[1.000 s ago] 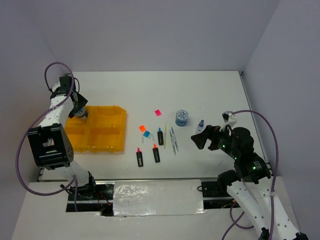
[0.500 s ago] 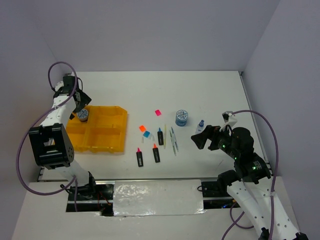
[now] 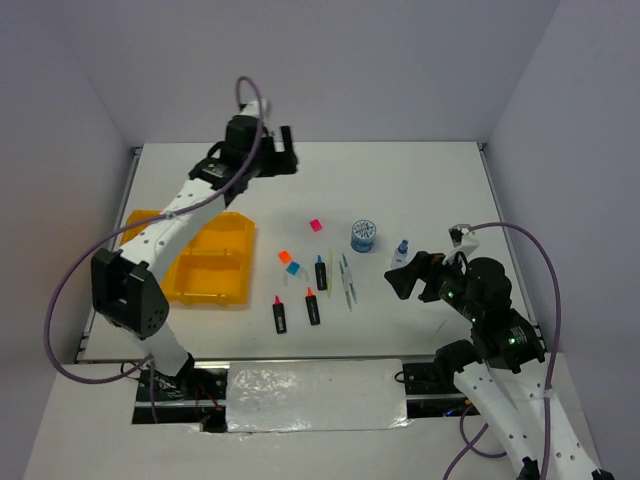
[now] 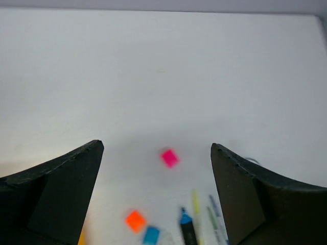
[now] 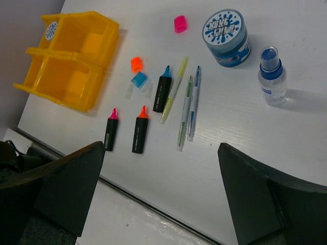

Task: Sort the stationery into containers
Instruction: Pick up the stationery from the center of the board.

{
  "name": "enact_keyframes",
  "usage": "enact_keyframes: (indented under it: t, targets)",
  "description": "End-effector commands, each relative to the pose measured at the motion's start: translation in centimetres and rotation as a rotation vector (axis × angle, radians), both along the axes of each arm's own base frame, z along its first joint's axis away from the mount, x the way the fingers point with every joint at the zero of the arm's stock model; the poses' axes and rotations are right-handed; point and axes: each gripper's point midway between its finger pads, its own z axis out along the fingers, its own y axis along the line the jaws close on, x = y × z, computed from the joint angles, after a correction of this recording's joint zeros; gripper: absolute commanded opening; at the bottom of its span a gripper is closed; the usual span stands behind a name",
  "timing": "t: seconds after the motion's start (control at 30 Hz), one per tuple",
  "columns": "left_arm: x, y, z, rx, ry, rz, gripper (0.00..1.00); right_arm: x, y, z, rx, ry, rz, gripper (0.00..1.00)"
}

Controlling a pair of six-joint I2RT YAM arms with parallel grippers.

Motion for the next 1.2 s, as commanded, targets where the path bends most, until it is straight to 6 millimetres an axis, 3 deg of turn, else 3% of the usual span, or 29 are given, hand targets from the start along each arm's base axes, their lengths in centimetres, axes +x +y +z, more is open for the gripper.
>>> enact_keyframes:
  t: [0.0, 0.03, 0.07, 0.1, 0.13, 0.17, 0.2, 0.23, 0.27, 0.3, 0.47, 0.57, 0.77, 1.03, 1.17]
  targets:
    - [-0.1, -9.8, 1.9, 0.041, -0.136, -0.379, 0.99, -0.5, -0.6, 2.6, 0.01, -0.059, -0.022, 1.0]
    - [-0.1, -11.9, 0.7, 0.07, -0.129, -0.428, 0.99, -0.9, -0.8, 3.4, 0.015, -0.078, -0.026, 1.0]
    - [-1.2, -15.2, 1.7, 0.114, -0.181, -0.515, 0.99, -1.2, -1.1, 3.2, 0.003, -0.068, -0.033, 1.0]
    - [-1.4, -16.7, 1.5, 0.143, -0.195, -0.549, 0.99, -1.4, -1.2, 3.5, 0.002, -0.073, -0.034, 1.0]
    - [-1.2, -18.1, -0.8, 0.185, -0.156, -0.577, 0.99, -1.7, -1.4, 4.3, 0.003, -0.092, -0.037, 1.0]
    - [-1.5, -20.0, 0.2, 0.208, -0.193, -0.616, 0.99, -2.0, -1.6, 4.2, -0.004, -0.082, -0.044, 1.0]
    - [-1.0, -20.8, -2.3, 0.239, -0.151, -0.624, 0.99, -2.2, -1.8, 4.5, -0.006, -0.088, -0.044, 1.0]
    - [-0.9, -21.2, -3.3, 0.25, -0.124, -0.632, 0.99, -2.5, -2.0, 5.1, -0.004, -0.102, -0.05, 1.0]
    - [-0.6, -22.0, -2.8, 0.239, -0.134, -0.643, 0.99, -2.7, -2.1, 5.2, -0.007, -0.105, -0.05, 1.0]
    - [-0.6, -22.8, -4.7, 0.235, -0.1, -0.675, 0.99, -2.8, -2.3, 5.1, -0.013, -0.101, -0.059, 1.0]
    - [-2.5, -26.2, -7.1, 0.284, -0.083, -0.801, 0.99, -3.1, -2.5, 4.9, -0.02, -0.094, -0.065, 1.0]
    - [-3.5, -27.4, -8.7, 0.314, -0.065, -0.833, 0.99, -3.1, -2.4, 5.0, -0.016, -0.092, -0.058, 1.0]
    - [-4.0, -27.1, -12.7, 0.34, 0.009, -0.845, 0.99, -3.0, -2.4, 5.1, -0.017, -0.096, -0.058, 1.0]
    - [-4.9, -27.6, -14.6, 0.305, 0.045, -0.87, 0.99, -2.7, -2.0, 4.3, -0.017, -0.08, -0.043, 1.0]
    - [-4.5, -27.2, -16.7, 0.341, 0.071, -0.848, 0.99, -2.7, -2.0, 4.1, -0.019, -0.077, -0.045, 1.0]
